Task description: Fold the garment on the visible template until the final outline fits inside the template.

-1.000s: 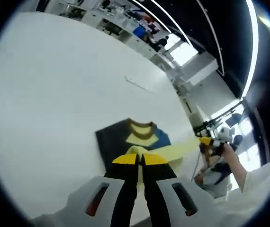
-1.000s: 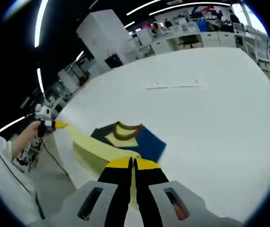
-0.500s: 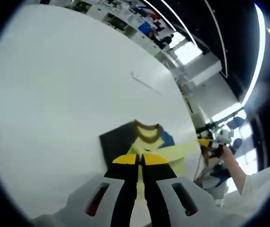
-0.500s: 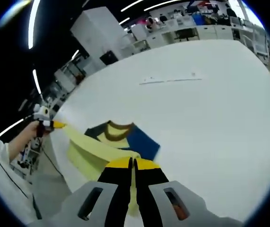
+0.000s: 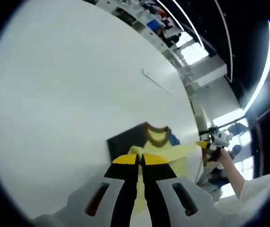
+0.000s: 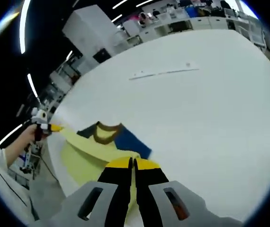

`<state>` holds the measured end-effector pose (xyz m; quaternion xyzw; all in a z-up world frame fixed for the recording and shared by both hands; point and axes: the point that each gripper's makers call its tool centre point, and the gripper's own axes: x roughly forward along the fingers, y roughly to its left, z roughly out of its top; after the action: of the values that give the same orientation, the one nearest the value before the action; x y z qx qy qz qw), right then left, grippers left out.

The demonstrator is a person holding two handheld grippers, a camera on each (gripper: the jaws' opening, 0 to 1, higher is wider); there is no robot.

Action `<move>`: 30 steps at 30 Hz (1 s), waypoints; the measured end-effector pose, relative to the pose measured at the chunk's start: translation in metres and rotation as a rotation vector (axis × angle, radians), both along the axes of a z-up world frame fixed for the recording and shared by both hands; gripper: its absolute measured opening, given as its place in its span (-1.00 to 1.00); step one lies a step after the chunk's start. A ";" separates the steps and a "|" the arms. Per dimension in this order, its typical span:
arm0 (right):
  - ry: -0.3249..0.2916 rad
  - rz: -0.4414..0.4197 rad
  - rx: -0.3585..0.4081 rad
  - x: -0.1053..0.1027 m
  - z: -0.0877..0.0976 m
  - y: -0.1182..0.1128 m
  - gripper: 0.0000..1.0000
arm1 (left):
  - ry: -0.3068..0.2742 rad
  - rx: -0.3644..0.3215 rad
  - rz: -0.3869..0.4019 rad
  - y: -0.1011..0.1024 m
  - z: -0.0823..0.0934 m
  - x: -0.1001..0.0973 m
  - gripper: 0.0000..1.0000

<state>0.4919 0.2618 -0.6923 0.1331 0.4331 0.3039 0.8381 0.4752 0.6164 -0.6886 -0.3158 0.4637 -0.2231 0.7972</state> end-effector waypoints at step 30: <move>0.078 -0.035 -0.030 0.023 -0.053 -0.002 -0.96 | 0.092 0.021 0.014 -0.001 -0.043 0.013 -1.00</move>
<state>0.5152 0.2598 -0.7450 0.1397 0.4676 0.2774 0.8276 0.4886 0.6156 -0.7315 -0.3205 0.4998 -0.1978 0.7800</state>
